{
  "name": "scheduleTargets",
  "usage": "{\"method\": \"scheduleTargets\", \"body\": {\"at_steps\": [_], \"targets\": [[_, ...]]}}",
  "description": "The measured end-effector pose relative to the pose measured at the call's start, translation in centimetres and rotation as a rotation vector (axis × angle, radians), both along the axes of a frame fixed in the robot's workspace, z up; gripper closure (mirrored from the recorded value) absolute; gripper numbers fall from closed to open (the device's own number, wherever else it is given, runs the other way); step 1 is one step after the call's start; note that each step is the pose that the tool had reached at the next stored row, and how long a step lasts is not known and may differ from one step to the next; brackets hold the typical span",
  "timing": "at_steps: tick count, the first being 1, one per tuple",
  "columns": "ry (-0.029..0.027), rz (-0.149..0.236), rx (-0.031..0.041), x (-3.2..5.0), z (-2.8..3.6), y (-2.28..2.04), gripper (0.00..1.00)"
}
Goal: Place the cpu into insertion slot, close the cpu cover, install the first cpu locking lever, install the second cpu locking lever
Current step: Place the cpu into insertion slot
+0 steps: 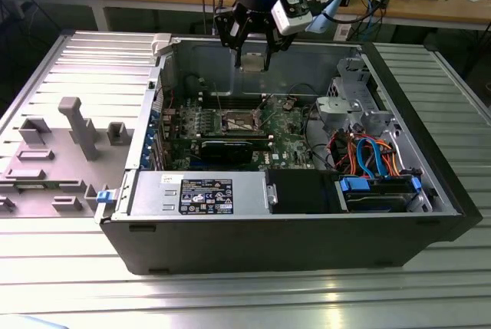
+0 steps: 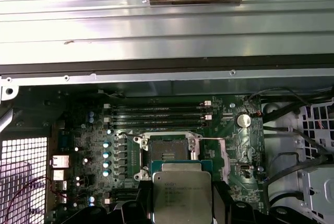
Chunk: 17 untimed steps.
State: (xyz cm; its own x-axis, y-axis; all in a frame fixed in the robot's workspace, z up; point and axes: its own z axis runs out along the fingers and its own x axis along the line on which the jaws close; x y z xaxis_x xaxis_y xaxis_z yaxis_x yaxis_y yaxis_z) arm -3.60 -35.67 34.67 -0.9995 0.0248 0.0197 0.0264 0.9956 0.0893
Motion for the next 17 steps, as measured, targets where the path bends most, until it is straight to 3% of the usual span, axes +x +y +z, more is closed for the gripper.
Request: {"method": "scheduleTargets", "body": {"at_steps": [17], "targets": [[0.0,0.0,-0.0001,-0.06,-0.37,-0.1,0.45]]}}
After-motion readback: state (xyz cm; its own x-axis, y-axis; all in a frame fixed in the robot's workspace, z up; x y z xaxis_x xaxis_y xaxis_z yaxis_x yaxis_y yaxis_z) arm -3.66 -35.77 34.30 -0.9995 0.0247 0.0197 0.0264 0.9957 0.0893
